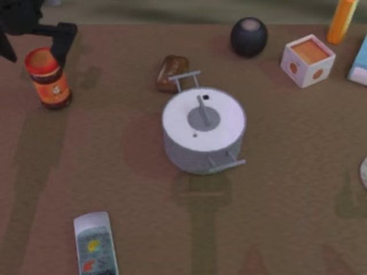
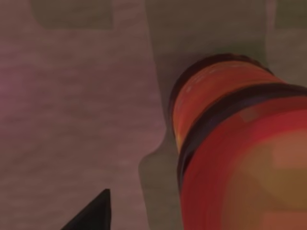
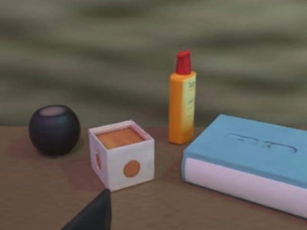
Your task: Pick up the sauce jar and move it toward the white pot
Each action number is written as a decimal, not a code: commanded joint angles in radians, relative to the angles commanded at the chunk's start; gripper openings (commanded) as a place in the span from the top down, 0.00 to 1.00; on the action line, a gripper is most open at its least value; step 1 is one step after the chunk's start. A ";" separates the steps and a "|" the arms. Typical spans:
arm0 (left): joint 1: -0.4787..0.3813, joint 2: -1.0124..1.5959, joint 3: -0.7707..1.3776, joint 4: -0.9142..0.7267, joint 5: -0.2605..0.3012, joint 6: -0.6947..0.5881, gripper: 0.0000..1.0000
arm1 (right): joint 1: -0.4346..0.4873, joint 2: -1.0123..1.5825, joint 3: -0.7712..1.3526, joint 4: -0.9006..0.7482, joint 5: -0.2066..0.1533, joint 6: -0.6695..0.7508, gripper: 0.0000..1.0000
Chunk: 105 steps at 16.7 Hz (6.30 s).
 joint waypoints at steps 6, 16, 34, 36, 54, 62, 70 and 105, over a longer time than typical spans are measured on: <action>-0.002 -0.016 -0.078 0.069 -0.001 -0.003 0.00 | 0.000 0.000 0.000 0.000 0.000 0.000 0.00; -0.001 -0.050 -0.296 0.246 -0.001 -0.001 0.00 | 0.000 0.000 0.000 0.000 0.000 0.000 0.00; -0.001 -0.050 -0.296 0.246 -0.001 -0.001 1.00 | 0.000 0.000 0.000 0.000 0.000 0.000 0.00; -0.001 -0.050 -0.296 0.246 -0.001 -0.001 1.00 | 0.000 0.000 0.000 0.000 0.000 0.000 0.00; 0.018 -0.572 -0.793 0.220 -0.007 -0.004 1.00 | 0.000 0.000 0.000 0.000 0.000 0.000 0.00; -0.079 -0.561 -0.842 0.281 -0.025 -0.148 1.00 | 0.000 0.000 0.000 0.000 0.000 0.000 0.00; -0.269 -0.543 -0.952 0.405 -0.064 -0.458 1.00 | 0.000 0.000 0.000 0.000 0.000 0.000 0.00; -0.269 -0.492 -1.077 0.581 -0.064 -0.458 0.00 | 0.000 0.000 0.000 0.000 0.000 0.000 0.00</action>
